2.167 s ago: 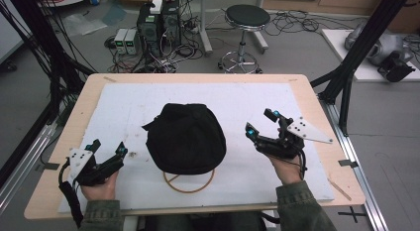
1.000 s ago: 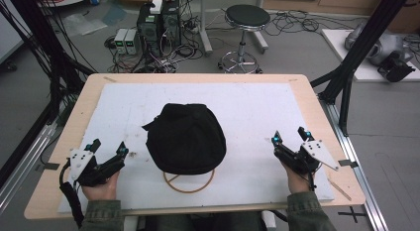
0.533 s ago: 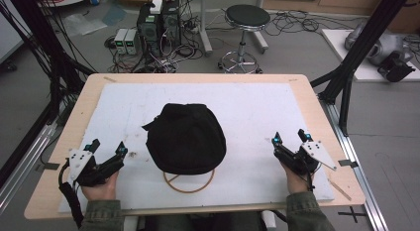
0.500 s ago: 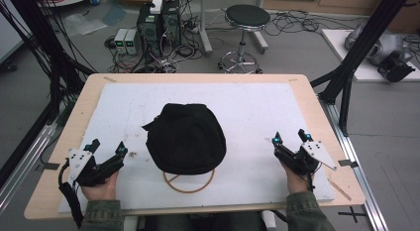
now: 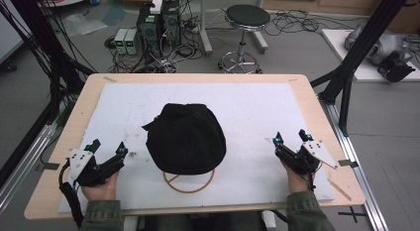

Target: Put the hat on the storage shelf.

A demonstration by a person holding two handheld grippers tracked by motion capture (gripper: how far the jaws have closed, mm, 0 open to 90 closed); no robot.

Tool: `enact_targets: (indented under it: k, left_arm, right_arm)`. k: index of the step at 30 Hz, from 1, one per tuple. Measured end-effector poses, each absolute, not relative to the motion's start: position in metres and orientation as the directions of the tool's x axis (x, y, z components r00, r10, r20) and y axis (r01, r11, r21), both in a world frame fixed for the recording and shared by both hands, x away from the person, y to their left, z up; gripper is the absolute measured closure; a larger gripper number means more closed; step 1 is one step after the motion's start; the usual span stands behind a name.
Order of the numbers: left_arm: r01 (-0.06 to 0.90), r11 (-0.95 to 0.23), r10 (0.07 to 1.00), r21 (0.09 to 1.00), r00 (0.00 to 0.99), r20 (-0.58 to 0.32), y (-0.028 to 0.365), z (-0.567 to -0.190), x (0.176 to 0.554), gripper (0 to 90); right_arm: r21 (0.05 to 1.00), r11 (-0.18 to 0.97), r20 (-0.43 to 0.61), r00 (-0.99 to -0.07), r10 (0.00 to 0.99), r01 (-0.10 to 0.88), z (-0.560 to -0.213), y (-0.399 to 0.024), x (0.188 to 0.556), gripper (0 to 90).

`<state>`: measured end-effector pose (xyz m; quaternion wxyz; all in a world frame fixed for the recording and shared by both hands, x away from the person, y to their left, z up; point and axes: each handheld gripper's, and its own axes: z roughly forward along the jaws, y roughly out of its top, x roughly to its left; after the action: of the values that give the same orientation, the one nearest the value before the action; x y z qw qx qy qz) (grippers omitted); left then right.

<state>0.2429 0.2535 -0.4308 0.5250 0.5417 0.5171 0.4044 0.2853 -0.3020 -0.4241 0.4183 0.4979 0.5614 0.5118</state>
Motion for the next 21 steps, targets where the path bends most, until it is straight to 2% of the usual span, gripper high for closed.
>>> enact_targets:
  k: [21]
  left_arm:
    - [0.143,0.083,0.984,0.986,0.145,-0.104,0.2527,-0.431,0.2428,16.6]
  right_arm:
    - [0.988,-0.017,0.042,-0.162,0.986,0.152,-0.4249,-0.3026,0.2855,17.9]
